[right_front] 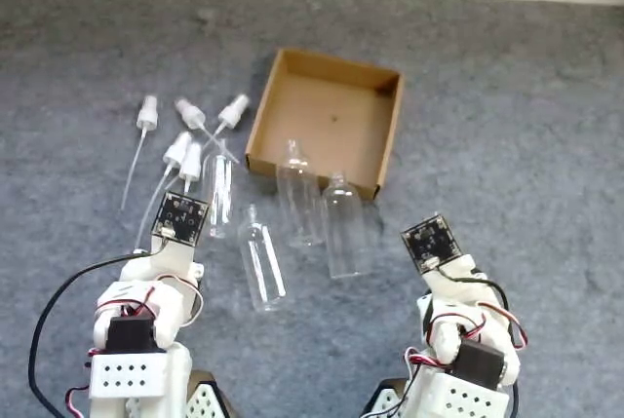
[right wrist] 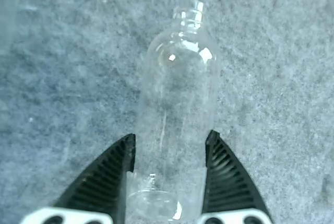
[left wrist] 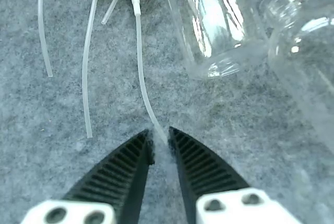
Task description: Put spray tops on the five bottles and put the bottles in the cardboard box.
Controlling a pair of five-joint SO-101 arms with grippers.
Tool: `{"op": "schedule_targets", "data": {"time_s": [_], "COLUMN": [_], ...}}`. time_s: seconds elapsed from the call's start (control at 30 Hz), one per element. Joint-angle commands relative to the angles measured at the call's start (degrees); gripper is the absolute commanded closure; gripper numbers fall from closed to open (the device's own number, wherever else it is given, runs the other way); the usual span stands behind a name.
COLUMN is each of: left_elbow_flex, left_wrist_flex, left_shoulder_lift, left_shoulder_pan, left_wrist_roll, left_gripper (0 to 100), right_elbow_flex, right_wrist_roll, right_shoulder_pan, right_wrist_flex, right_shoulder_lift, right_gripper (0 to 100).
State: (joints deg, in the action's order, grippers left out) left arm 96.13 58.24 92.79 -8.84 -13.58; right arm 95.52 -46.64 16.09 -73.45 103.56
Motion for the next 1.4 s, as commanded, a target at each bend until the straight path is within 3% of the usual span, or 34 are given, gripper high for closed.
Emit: {"op": "schedule_targets", "data": {"time_s": [0.0,0.93,1.13,1.37], "left_elbow_flex": [1.54,1.54,1.54,1.54], "left_wrist_flex": [0.26,0.26,0.26,0.26], "left_shoulder_lift": [0.48,0.48,0.48,0.48], "left_shoulder_pan": [-0.75,-0.66,-0.57,-0.57], "left_wrist_roll": [0.26,0.26,0.35,0.35], "left_gripper": [99,99,99,99], "right_elbow_flex": [9.71,9.80,9.71,9.71], "right_wrist_roll": [-0.62,-0.62,-0.26,2.73], "right_shoulder_pan": [0.40,-1.36,-2.59,-2.86], "right_wrist_flex": [-2.07,-2.07,6.20,6.37], "right_shoulder_lift": [-0.13,-0.13,-0.04,-0.04], "right_gripper": [98.2,98.2,98.2,98.2]}}
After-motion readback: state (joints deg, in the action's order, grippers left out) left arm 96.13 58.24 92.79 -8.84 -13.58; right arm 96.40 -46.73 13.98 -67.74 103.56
